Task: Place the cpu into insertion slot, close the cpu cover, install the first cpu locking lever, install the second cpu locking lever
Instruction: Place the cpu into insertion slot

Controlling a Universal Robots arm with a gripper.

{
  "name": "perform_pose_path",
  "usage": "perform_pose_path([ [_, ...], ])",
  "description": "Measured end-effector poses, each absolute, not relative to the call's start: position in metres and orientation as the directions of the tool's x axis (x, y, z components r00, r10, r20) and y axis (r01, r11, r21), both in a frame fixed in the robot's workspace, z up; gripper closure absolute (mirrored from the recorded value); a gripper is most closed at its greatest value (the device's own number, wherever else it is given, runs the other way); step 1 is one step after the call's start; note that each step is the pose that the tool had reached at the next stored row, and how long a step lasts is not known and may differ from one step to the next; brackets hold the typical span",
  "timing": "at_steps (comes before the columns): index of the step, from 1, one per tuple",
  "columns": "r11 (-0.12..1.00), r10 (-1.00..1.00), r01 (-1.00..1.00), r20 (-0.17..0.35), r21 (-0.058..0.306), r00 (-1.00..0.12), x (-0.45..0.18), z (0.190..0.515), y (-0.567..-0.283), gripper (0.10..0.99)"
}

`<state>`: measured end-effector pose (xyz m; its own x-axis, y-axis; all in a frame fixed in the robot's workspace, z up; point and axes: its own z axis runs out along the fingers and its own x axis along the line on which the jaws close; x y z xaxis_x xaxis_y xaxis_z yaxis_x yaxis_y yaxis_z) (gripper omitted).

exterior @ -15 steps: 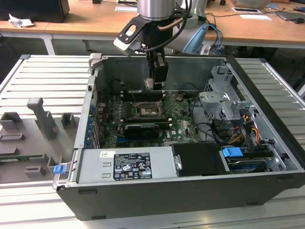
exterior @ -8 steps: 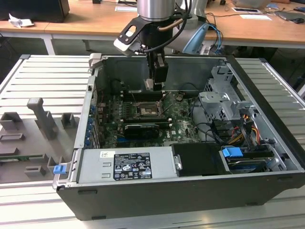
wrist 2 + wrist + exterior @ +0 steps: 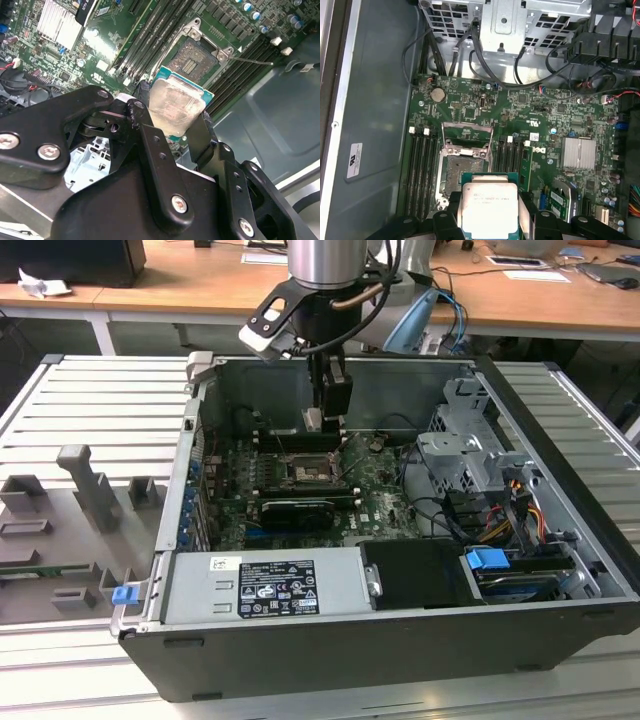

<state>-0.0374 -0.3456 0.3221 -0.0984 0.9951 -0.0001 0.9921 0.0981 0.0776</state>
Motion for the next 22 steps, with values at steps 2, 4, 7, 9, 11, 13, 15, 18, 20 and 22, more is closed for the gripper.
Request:
perform_pose_path([
  [2, 0.098, 0.995, 0.992, 0.0, 0.077, -0.098, -0.037, 0.322, -0.346, 0.553],
  [4, 0.098, 0.995, 0.992, -0.001, 0.078, -0.098, -0.037, 0.321, -0.346, 0.553],
  [7, 0.098, 0.995, 0.992, -0.002, 0.077, -0.098, -0.037, 0.317, -0.344, 0.553],
  [9, 0.097, 0.995, 0.992, -0.002, 0.078, -0.097, -0.037, 0.313, -0.343, 0.553],
  [11, 0.092, 0.996, 0.993, -0.002, 0.077, -0.092, -0.037, 0.309, -0.341, 0.553],
  [13, 0.082, 0.997, 0.994, -0.002, 0.078, -0.082, -0.037, 0.305, -0.34, 0.553],
  [15, 0.079, 0.997, 0.994, -0.002, 0.077, -0.079, -0.038, 0.301, -0.34, 0.553],
  [18, 0.079, 0.997, 0.994, -0.002, 0.077, -0.079, -0.038, 0.293, -0.34, 0.553],
  [20, 0.079, 0.997, 0.994, -0.002, 0.077, -0.079, -0.038, 0.291, -0.34, 0.553],
  [22, 0.079, 0.997, 0.994, -0.007, 0.077, -0.079, -0.039, 0.29, -0.34, 0.553],
])
